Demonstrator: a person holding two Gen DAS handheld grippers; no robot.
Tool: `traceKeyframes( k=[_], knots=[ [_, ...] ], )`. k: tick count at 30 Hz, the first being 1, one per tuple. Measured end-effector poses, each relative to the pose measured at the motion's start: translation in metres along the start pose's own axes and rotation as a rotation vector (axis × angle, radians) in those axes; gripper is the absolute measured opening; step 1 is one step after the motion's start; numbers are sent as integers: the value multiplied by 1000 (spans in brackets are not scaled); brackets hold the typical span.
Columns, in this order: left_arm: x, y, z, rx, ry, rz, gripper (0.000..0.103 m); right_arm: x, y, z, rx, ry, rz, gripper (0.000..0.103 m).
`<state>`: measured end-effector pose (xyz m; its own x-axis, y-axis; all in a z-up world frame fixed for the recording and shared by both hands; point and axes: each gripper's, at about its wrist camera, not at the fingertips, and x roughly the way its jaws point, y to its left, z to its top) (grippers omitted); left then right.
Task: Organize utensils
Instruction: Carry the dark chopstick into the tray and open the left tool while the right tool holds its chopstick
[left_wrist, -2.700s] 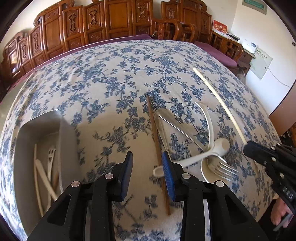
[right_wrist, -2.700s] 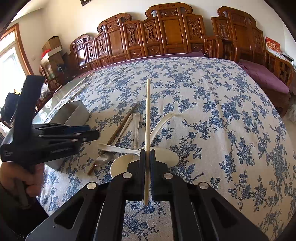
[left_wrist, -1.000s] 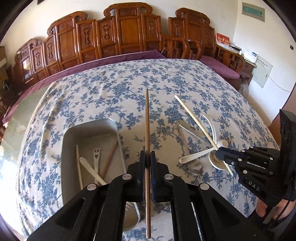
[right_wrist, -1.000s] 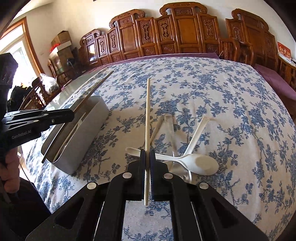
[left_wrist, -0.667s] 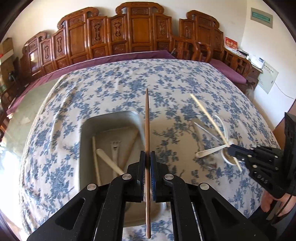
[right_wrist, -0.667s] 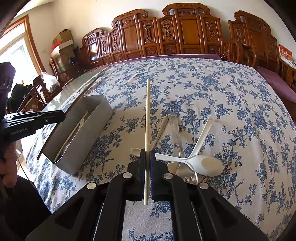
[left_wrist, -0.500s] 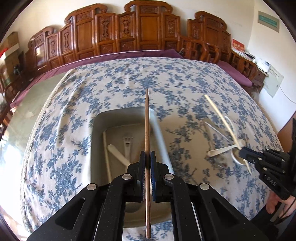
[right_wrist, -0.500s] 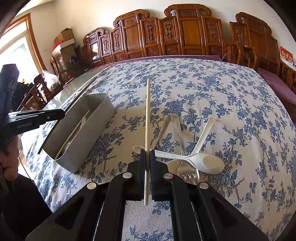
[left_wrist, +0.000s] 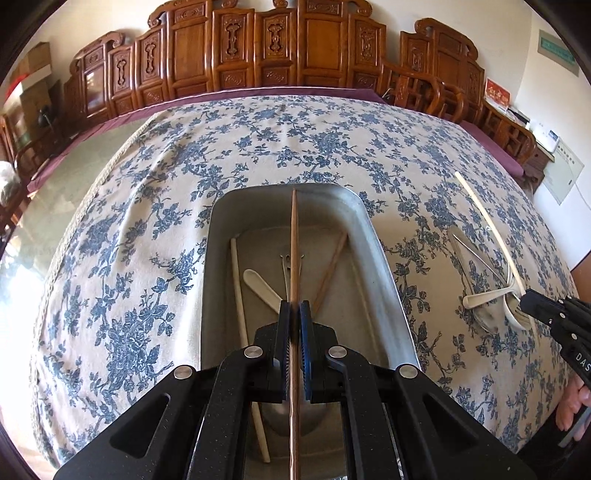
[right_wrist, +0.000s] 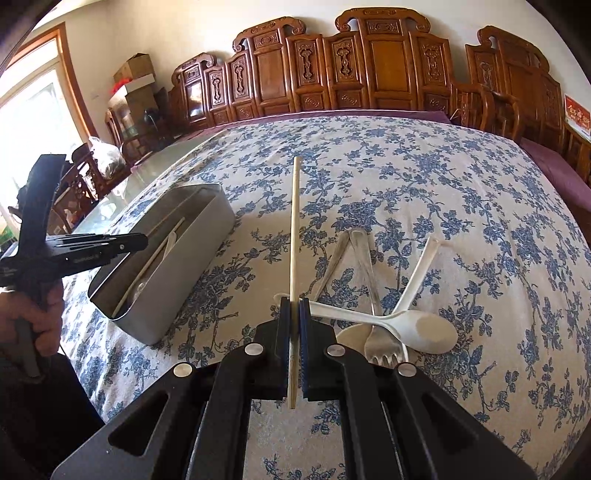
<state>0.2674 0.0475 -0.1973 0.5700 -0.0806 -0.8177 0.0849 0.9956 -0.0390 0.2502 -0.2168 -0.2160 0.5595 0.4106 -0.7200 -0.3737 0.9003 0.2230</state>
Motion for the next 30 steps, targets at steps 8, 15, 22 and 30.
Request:
traceKeyframes(
  k=[8,15,22,30],
  knots=[
    [6,2,4,-7,5,-21,4,5,7,-1,-15,12,6,6],
    [8,3,4,5,11,-6,4,4,12,-2,-23,11,16,6],
    [-8,8,-1,11,-25,14,6,1,27,-7,-50,15,49,6],
    [-25,13,0,-4,-64,-14,10,-3,39,-9,-57,18,67,6]
  ],
)
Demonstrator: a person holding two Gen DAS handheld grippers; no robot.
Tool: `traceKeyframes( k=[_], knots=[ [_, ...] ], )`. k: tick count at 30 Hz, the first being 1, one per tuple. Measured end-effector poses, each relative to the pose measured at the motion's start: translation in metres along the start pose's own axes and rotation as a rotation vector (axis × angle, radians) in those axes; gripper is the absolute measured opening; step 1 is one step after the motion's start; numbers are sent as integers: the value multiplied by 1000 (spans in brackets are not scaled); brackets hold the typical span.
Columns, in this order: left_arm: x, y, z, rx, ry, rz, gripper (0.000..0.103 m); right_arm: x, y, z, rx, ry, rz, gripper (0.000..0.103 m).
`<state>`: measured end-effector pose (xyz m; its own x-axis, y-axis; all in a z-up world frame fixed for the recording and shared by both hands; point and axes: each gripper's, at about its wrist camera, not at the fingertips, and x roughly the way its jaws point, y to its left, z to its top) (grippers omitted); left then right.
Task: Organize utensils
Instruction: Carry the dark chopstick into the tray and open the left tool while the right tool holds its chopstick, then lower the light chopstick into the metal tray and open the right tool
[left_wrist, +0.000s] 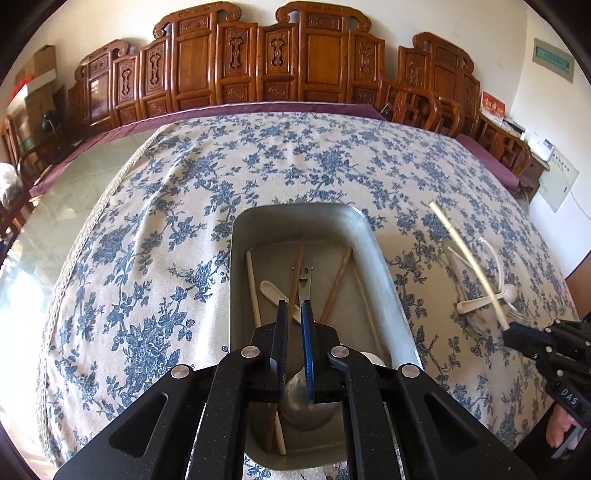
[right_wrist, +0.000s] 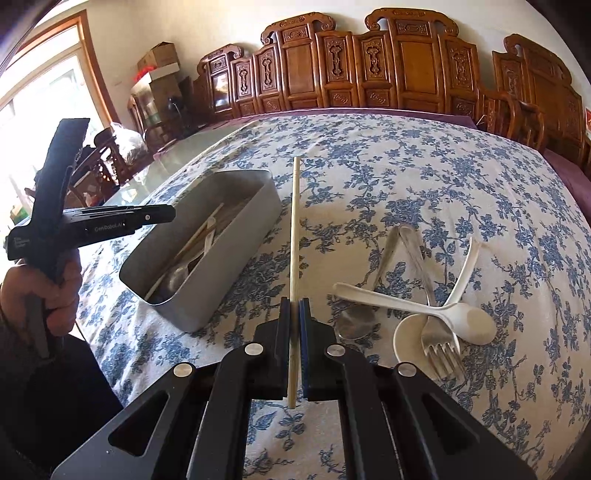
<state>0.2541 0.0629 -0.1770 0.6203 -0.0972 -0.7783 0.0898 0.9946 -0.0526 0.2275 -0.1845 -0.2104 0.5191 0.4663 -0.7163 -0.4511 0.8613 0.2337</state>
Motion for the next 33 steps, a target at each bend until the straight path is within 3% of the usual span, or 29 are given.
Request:
traceKeyframes(
  k=[2,11,20,33],
  knots=[
    [-6,0,1,0,-18,2,20,-1,2,0,4,1,3,6],
    [-28,11,8,-5,-80,19,31,1,18,12,14,6,45,6],
    [-39,29,15,-20,-123,66,69,19,53,37,-13,15,91,6],
    [-42,59,19,-87,-124,61,72,61,91,60,-3,51,124,6]
  ],
)
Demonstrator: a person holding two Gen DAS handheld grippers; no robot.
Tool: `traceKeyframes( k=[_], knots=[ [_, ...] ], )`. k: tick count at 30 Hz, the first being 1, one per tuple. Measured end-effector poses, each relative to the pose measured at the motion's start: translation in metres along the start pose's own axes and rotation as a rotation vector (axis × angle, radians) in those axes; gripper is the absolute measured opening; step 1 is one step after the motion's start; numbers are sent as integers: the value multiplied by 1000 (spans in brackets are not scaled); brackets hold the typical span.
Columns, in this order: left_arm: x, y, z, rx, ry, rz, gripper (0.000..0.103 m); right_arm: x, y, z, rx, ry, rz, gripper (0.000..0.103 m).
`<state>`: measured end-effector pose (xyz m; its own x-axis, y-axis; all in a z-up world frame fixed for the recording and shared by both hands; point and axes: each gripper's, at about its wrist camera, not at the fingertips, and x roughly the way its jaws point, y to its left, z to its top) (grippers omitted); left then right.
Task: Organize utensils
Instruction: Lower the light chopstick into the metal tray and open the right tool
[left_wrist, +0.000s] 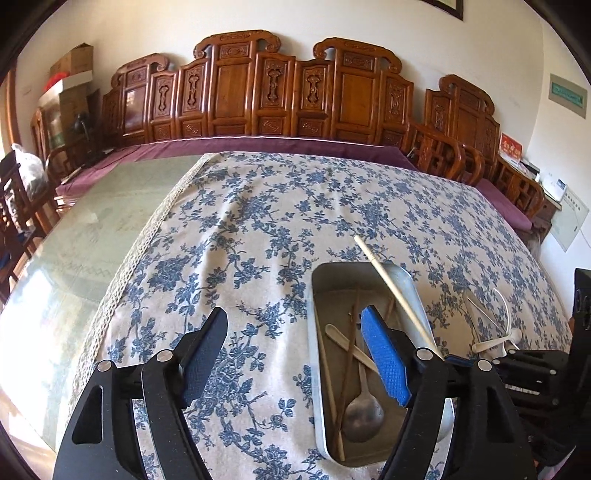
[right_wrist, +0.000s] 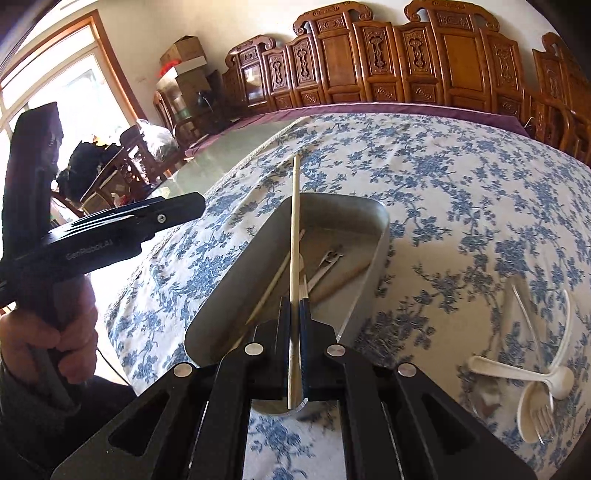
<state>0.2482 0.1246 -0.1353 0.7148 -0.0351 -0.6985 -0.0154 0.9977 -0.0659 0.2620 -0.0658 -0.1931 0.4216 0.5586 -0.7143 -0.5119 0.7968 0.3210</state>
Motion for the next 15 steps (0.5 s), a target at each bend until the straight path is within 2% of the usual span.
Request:
traceKeyframes(
  k=[10,15],
  knots=[
    [2,1,-2,-1,7,6,72,27,4,-10,23,58,-23,6],
    [3,-1,-2,3,9,7,72,34,2,-12,47,54,10,7]
  ],
)
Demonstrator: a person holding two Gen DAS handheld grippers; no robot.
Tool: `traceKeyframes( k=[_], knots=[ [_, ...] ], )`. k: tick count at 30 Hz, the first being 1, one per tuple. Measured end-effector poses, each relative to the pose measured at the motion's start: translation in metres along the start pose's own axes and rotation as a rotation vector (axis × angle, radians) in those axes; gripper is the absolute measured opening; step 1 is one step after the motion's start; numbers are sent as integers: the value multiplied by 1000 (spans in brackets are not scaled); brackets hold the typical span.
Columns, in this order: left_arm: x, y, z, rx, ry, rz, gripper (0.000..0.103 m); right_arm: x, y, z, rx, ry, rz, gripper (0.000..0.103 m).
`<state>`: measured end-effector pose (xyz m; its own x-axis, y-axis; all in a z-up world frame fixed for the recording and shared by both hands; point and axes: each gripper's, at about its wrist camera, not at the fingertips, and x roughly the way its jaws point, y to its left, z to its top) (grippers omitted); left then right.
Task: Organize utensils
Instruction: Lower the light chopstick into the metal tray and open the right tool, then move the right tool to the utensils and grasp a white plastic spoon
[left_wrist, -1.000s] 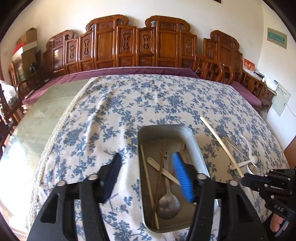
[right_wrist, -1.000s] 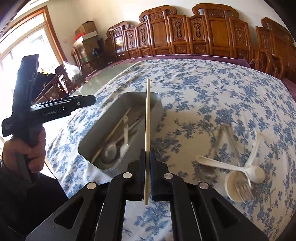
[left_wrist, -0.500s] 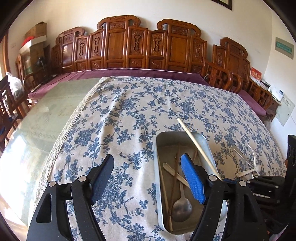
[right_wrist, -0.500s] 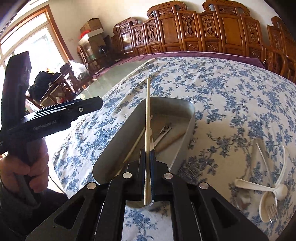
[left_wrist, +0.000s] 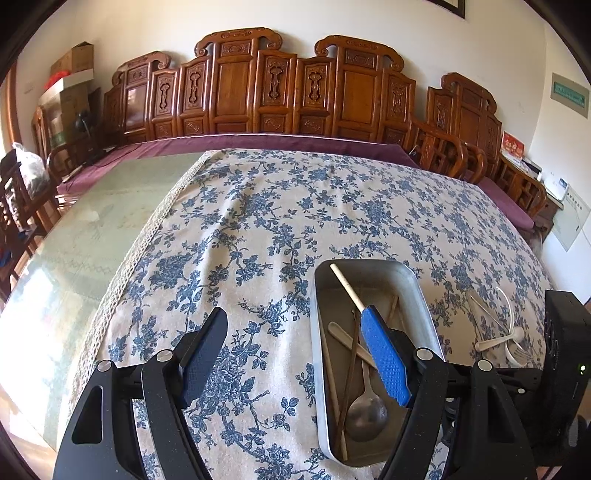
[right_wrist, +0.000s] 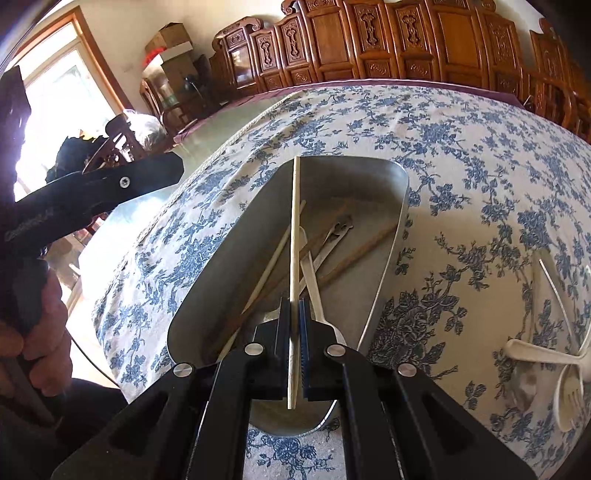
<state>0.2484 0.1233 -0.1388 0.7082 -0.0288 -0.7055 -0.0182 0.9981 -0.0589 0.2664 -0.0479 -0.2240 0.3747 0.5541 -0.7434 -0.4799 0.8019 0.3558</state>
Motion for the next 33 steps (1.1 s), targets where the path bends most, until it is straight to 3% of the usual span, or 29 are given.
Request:
traceKeyframes(
  k=[9,17,21,25,29,33],
  knots=[
    [1,-12,-1,11,3,-19,72,-23,-9,-1,-24,-53,19,9],
    [3,-43,-7,62,17,-63,72,-84,-53,-11,-47,-122,-90,9],
    [4,-61,-11,88,24,-95,72,-114,-85,-18,-69,-132,-189,9],
    [4,-80,-15,117,26,-120,72,-132,-119,-29,-76,-121,-275,25],
    [3,-97,-20,142,29,-143,72,-137,-146,-37,-65,-99,-340,31],
    [4,-112,-24,159,37,-164,72,-133,-173,-46,-33,-84,-375,55]
  ],
)
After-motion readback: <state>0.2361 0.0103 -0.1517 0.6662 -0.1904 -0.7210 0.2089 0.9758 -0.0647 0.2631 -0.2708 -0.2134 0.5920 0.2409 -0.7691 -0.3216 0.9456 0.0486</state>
